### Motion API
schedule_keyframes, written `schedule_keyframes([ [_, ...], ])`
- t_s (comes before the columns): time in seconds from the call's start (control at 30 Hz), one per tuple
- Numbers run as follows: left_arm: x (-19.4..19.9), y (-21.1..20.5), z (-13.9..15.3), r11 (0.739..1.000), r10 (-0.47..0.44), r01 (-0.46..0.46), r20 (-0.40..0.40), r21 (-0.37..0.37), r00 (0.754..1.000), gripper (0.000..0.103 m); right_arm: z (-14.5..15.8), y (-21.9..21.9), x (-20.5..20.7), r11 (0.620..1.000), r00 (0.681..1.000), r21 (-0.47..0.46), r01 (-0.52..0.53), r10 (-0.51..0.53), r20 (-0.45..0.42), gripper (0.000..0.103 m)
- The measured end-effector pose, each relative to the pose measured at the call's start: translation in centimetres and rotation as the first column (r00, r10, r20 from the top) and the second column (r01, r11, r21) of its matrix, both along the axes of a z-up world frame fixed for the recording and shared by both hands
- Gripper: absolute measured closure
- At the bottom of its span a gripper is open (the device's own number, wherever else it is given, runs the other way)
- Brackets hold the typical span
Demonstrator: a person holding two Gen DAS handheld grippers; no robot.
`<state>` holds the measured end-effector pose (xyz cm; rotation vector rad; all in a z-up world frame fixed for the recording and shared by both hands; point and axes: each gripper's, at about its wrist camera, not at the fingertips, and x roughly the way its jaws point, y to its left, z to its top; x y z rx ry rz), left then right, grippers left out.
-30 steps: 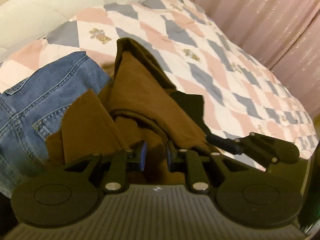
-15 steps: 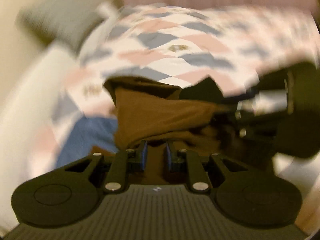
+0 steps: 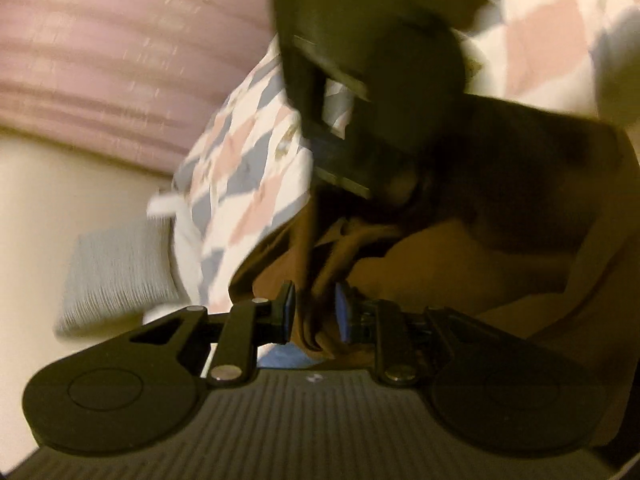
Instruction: Fold clothes
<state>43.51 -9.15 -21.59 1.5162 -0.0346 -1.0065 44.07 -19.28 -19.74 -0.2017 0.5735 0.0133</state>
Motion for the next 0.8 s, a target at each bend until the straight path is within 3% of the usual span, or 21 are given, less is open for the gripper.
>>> schedule_keyframes([
  [0.1, -0.5, 0.1, -1.3, 0.993, -0.108, 0.103, 0.082, 0.060, 0.991, 0.080, 1.7, -2.7, -0.6, 0.977, 0.995, 0.192, 0.090, -0.095, 0.018, 0.101],
  [0.2, -0.5, -0.4, -2.9, 0.972, -0.214, 0.190, 0.183, 0.140, 0.960, 0.075, 2.2, -2.9, -0.9, 0.970, 0.994, 0.223, 0.097, -0.104, 0.022, 0.101],
  [0.37, 0.0, -1.9, -3.9, 0.939, -0.316, 0.276, 0.200, 0.204, 0.927, 0.067, 2.4, -2.5, -0.8, 0.962, 0.993, 0.250, 0.107, -0.116, 0.021, 0.101],
  [0.43, 0.4, -2.3, -4.6, 0.930, -0.331, 0.285, 0.188, 0.234, 0.925, 0.081, 2.8, -2.3, -0.9, 0.965, 0.991, 0.239, 0.112, -0.126, 0.045, 0.101],
  [0.47, 0.7, -2.5, -5.0, 0.931, -0.321, 0.274, 0.186, 0.241, 0.929, 0.101, 3.2, -2.0, -1.2, 0.968, 0.988, 0.219, 0.121, -0.139, 0.066, 0.101],
  [0.5, 0.8, -2.4, -5.2, 0.936, -0.310, 0.260, 0.205, 0.236, 0.928, 0.100, 3.7, -1.8, -1.6, 0.971, 0.984, 0.196, 0.135, -0.154, 0.088, 0.101],
  [0.57, 0.5, -2.1, -4.5, 0.958, -0.264, 0.226, 0.241, 0.175, 0.934, 0.100, 5.0, -1.6, -2.7, 0.973, 0.969, 0.147, 0.178, -0.200, 0.144, 0.102],
  [0.67, -0.8, -1.6, -0.8, 0.989, -0.140, 0.145, 0.232, -0.004, 0.963, 0.100, 7.0, -1.1, -4.9, 0.967, 0.940, 0.099, 0.233, -0.250, 0.233, 0.102],
  [0.73, -1.8, -1.5, 2.3, 0.989, -0.046, 0.071, 0.183, -0.131, 0.982, 0.099, 8.6, -0.4, -6.8, 0.958, 0.910, 0.084, 0.274, -0.286, 0.301, 0.102],
  [0.8, -2.7, -1.4, 6.2, 0.966, 0.042, -0.020, 0.080, -0.257, 0.996, 0.099, 10.2, -0.2, -8.7, 0.936, 0.870, 0.102, 0.336, -0.350, 0.347, 0.102],
])
